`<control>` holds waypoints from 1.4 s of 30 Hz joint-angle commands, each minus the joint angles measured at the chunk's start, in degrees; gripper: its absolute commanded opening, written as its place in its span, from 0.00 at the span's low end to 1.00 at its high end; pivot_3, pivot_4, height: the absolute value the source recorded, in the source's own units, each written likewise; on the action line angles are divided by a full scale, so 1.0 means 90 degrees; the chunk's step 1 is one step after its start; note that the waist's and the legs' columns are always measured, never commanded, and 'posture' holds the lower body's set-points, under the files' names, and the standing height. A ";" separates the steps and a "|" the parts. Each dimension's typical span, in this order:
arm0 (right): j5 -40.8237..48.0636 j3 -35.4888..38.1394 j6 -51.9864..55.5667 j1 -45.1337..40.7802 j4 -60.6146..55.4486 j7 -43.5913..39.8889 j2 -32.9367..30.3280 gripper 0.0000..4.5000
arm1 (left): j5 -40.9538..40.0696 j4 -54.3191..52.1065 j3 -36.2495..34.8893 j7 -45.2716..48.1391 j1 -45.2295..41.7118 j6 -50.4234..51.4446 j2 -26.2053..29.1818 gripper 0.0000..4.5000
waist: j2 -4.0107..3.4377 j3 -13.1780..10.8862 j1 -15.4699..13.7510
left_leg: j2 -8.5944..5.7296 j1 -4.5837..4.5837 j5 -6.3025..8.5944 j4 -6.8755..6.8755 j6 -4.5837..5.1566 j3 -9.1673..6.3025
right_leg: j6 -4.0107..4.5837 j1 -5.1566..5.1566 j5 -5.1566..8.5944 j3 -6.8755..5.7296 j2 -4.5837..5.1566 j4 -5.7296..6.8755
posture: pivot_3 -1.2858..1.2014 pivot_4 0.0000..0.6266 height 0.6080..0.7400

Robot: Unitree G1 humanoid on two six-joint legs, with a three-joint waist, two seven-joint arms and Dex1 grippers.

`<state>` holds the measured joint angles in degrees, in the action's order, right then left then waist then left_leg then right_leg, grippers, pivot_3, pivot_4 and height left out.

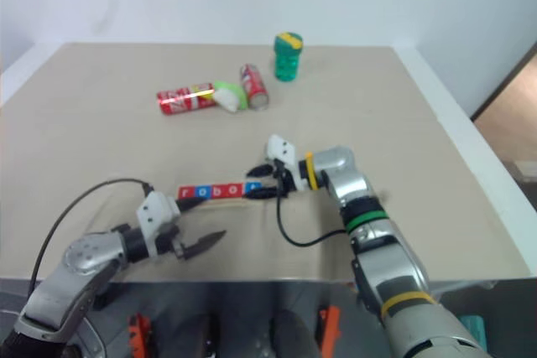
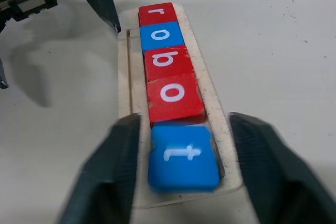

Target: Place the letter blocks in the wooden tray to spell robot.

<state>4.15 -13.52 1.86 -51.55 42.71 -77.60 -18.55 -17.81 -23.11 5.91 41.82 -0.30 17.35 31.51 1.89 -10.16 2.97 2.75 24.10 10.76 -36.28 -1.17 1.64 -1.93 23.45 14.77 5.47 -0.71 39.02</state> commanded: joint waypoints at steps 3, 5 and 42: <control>0.0021 0.0049 -0.0148 -0.0079 -0.0092 -0.0071 -0.0049 0.99 | 0.0049 -0.0077 -0.0019 0.0013 -0.0024 -0.0153 -0.0030 1.00 | 0.0000 0.0000 0.0001 | 0.0000 0.0000 0.0000 0.0000 0.0000 -0.0001 | 0.0000 0.0000 0.0000 -0.0001 0.0000 0.0000 | 0.52 0.24 1.00; 0.0047 0.0072 -0.0164 -0.0082 -0.0103 -0.0067 -0.0038 0.99 | 0.0059 -0.0085 -0.0016 0.0002 -0.0008 -0.0152 -0.0036 1.00 | 0.0000 0.0000 0.0000 | 0.0000 0.0001 0.0000 0.0000 0.0000 -0.0001 | 0.0000 0.0000 0.0000 0.0000 0.0000 0.0000 | 0.52 0.24 1.00; 0.0488 0.0692 0.2412 0.4219 -0.6089 0.5540 0.0861 0.01 | -0.0459 -0.0213 -0.0372 0.0020 -0.0053 0.0248 -0.0199 1.00 | 0.0002 0.0003 -0.0012 | 0.0000 0.0017 0.0002 0.0002 -0.0013 -0.0005 | -0.0026 0.0016 0.0023 0.0000 0.0000 0.0000 | 0.52 0.24 1.00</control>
<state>8.42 -6.90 24.82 -13.36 -9.16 -27.70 -10.63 -20.56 -23.48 4.03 42.64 -0.16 19.05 30.02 1.91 -10.14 2.86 2.76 24.25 10.79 -36.26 -1.29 1.58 -2.16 23.59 14.98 5.46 -0.72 39.02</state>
